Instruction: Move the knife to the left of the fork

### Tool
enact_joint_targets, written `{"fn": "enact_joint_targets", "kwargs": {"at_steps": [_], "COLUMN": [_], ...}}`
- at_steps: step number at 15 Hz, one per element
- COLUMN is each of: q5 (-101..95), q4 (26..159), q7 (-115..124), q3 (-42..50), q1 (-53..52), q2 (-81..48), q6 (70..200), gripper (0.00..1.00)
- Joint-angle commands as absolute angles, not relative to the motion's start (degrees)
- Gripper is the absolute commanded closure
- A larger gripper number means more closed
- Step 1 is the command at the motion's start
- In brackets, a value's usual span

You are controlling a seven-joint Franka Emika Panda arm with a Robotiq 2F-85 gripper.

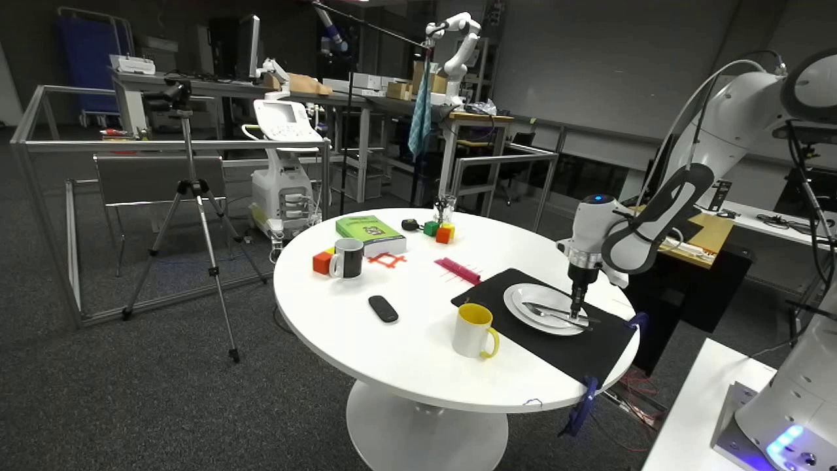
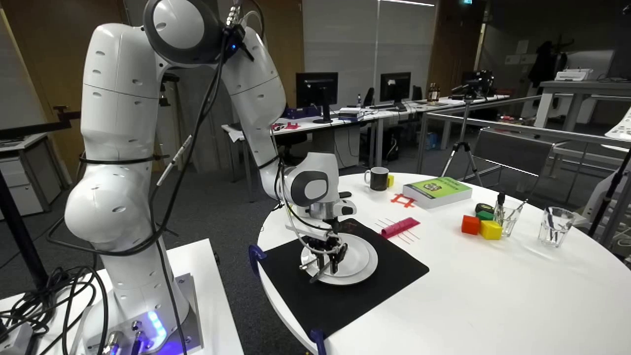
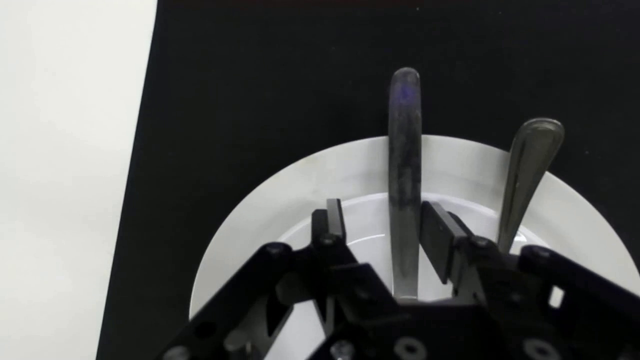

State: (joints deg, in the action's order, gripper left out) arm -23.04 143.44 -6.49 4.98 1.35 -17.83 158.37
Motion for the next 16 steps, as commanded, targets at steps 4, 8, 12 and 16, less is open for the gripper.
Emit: {"fn": "enact_joint_targets", "kwargs": {"at_steps": [4, 8, 12, 16], "q5": [-21.28, -21.04, -21.74, -20.87], "q4": [142.87, 143.18, 144.08, 144.69], "q7": [-9.16, -10.09, -8.72, -7.59], "q3": [4.17, 3.94, 4.72, 4.20], "q1": [1.61, 1.71, 1.13, 0.73], "q2": [-18.52, -17.91, -15.70, -13.05], "q6": [158.11, 158.04, 157.70, 156.84], "gripper": [1.00, 0.96, 0.96, 0.96]}}
